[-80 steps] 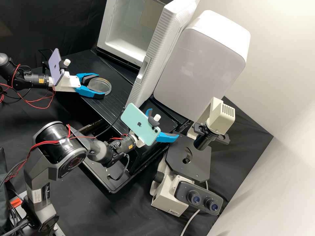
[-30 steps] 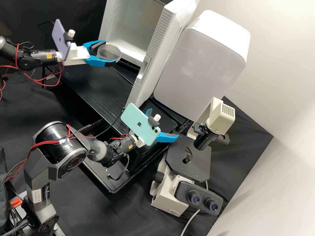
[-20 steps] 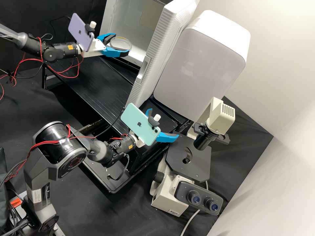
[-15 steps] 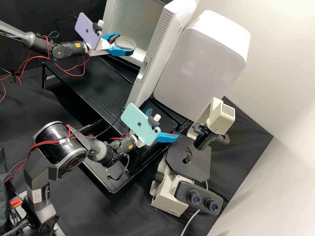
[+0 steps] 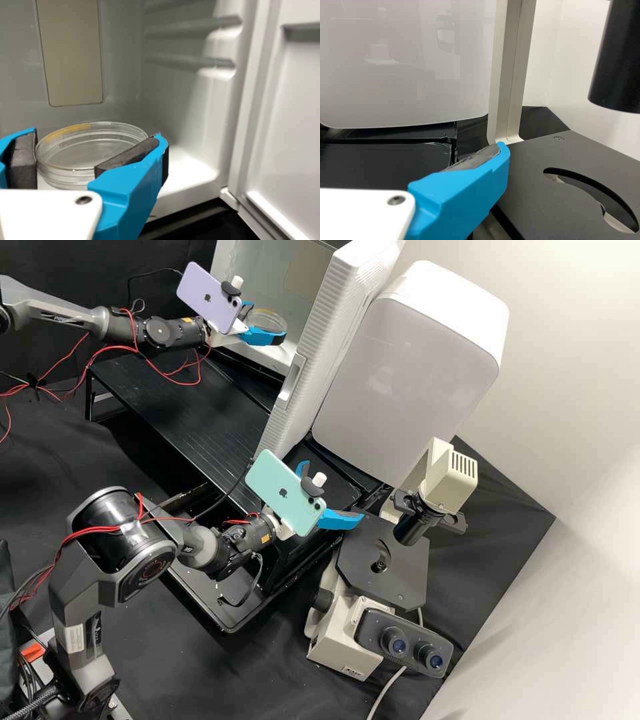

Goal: Place the petri dish in the incubator

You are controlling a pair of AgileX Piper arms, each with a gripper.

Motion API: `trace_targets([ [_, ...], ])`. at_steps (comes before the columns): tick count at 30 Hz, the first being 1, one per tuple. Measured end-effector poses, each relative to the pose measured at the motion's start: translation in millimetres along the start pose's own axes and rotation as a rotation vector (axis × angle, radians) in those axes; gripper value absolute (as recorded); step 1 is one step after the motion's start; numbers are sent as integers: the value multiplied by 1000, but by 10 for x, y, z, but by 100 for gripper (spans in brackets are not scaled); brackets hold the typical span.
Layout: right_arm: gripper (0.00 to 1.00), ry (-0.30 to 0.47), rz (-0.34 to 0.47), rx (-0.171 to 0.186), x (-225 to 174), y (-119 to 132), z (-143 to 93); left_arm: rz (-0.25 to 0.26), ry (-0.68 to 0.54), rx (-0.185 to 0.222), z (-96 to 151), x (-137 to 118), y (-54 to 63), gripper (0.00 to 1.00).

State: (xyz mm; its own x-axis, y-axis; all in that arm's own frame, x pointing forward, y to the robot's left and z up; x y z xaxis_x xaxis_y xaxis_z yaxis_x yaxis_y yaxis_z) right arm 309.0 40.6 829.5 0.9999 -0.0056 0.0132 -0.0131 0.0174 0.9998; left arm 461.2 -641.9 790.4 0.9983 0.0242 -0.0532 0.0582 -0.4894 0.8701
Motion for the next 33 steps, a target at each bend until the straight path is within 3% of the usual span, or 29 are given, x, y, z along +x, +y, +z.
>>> trace_targets([
  [3,100,0,0,0,0,0,0,-10,19,8,17,75,2,0],
  [12,100,0,0,0,0,0,0,-112,92,8,-23,421,-238,0],
  [33,100,0,0,0,0,0,0,-57,132,-23,-97,719,-251,0],
])
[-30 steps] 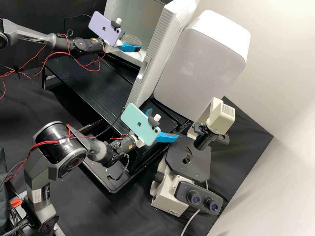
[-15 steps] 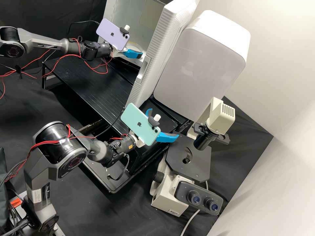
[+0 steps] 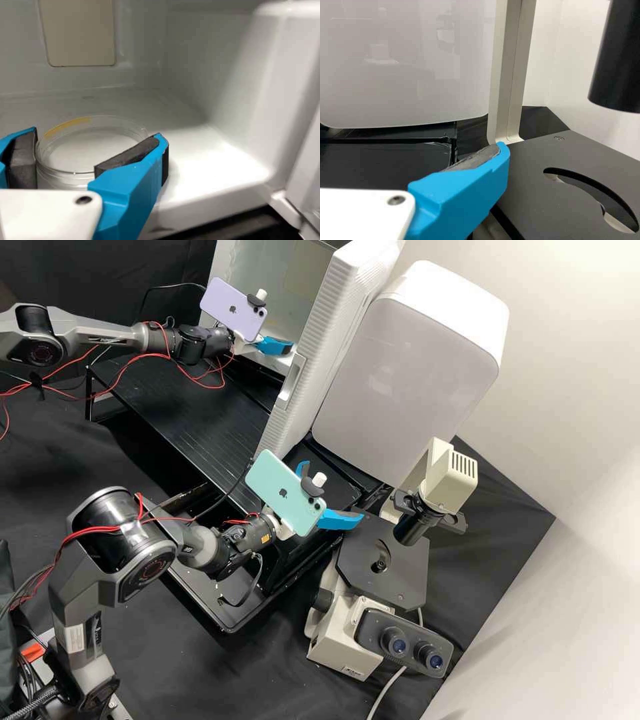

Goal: Place the petri dish in the incubator

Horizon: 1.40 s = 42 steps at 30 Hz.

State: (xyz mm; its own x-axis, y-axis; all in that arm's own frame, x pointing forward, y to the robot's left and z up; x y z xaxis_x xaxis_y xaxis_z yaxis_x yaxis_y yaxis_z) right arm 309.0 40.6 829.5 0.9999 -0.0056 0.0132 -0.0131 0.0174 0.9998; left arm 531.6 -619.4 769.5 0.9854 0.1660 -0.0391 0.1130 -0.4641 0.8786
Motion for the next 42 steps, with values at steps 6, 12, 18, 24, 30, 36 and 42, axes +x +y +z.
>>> trace_targets([
  [6,100,0,0,0,0,0,0,15,19,-6,-48,68,3,0],
  [12,100,0,0,0,0,0,0,21,36,-9,-119,99,30,100],
  [18,100,0,0,0,0,0,0,3,41,-1,-164,109,-20,100],
  [24,100,0,0,0,0,0,0,-6,35,6,-197,89,-7,100],
  [30,100,0,0,0,0,0,0,-3,40,6,-225,90,15,100],
  [36,100,0,0,0,0,0,0,-10,42,11,-234,78,5,100],
  [42,100,0,0,0,0,0,0,-11,39,11,-224,-4,70,100],
])
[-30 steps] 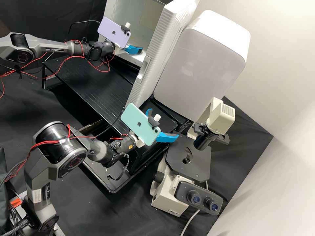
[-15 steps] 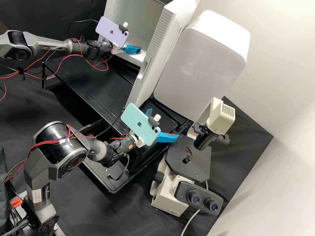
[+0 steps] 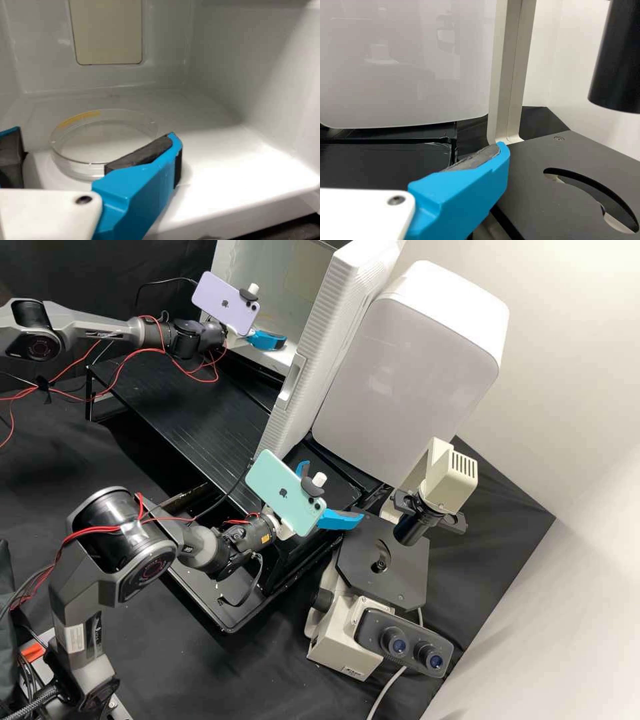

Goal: Place the petri dish in the incubator

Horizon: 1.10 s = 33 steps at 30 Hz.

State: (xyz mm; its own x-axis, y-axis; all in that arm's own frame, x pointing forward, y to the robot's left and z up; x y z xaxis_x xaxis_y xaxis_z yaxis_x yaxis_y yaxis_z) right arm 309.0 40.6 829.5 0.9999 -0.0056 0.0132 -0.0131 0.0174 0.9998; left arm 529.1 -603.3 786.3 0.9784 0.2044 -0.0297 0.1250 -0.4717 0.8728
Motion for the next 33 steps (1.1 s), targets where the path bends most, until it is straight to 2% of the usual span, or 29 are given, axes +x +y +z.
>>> trace_targets([
  [3,100,0,0,0,0,0,0,-11,4,8,-22,-37,-8,100],
  [4,100,0,0,0,0,0,0,-12,4,22,-30,-59,-5,100],
  [13,100,0,0,0,0,0,0,10,-33,63,-31,-280,-90,100],
  [18,100,0,0,0,0,0,0,18,-97,86,55,-537,-177,100],
  [23,100,0,0,0,0,0,0,16,-179,154,109,-918,-313,100],
  [26,100,0,0,0,0,0,0,63,-214,210,106,-1201,-346,100],
  [28,100,0,0,0,0,0,0,119,-232,242,57,-1419,-337,100],
  [30,100,0,0,0,0,0,0,170,-246,248,29,-1589,-304,100],
  [33,100,0,0,0,0,0,0,229,-264,232,-77,-1837,-304,100],
])
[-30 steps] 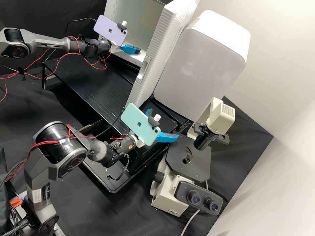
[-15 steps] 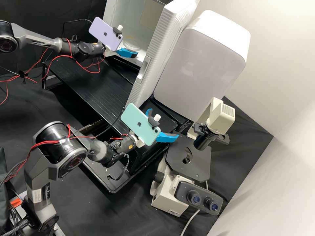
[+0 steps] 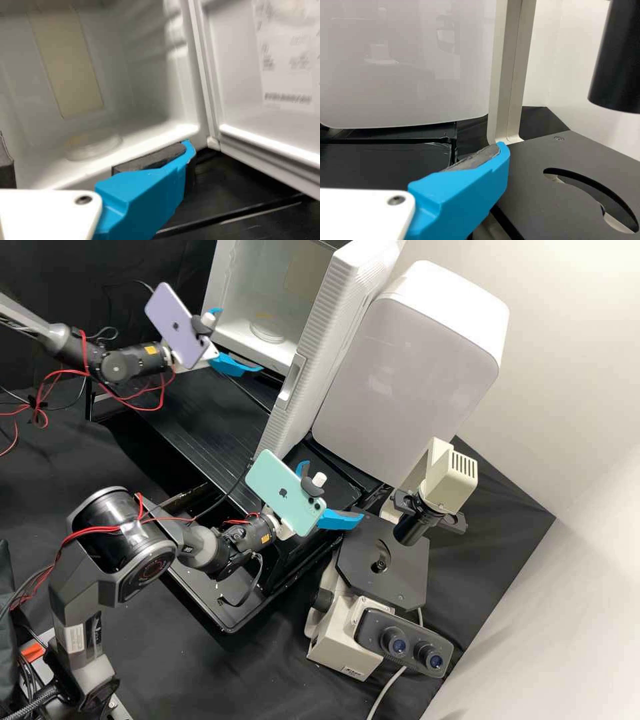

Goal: Place the petri dish in the incubator

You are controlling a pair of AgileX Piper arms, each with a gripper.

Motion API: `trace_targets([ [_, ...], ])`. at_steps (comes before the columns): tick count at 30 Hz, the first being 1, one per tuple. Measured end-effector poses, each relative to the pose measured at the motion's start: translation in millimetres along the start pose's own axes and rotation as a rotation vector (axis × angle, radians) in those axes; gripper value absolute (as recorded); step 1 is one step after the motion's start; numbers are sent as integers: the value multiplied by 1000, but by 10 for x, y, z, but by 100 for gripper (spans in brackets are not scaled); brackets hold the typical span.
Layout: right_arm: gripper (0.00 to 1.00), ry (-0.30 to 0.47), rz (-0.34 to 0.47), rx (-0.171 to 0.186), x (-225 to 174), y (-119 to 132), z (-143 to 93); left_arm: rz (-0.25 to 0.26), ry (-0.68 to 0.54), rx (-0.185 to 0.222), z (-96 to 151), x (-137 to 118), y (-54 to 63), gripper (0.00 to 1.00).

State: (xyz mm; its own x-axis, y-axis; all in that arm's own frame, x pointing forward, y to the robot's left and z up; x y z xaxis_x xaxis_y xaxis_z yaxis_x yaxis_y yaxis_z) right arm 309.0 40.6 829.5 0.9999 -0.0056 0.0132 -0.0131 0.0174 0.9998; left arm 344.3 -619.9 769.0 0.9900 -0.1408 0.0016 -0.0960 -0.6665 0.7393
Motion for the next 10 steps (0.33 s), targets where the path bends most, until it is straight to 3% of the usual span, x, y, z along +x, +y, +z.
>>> trace_targets([
  [5,100,0,0,0,0,0,0,142,-55,-78,-95,-354,51,100],
  [10,100,0,0,0,0,0,0,200,-87,-114,-169,-596,22,100],
])
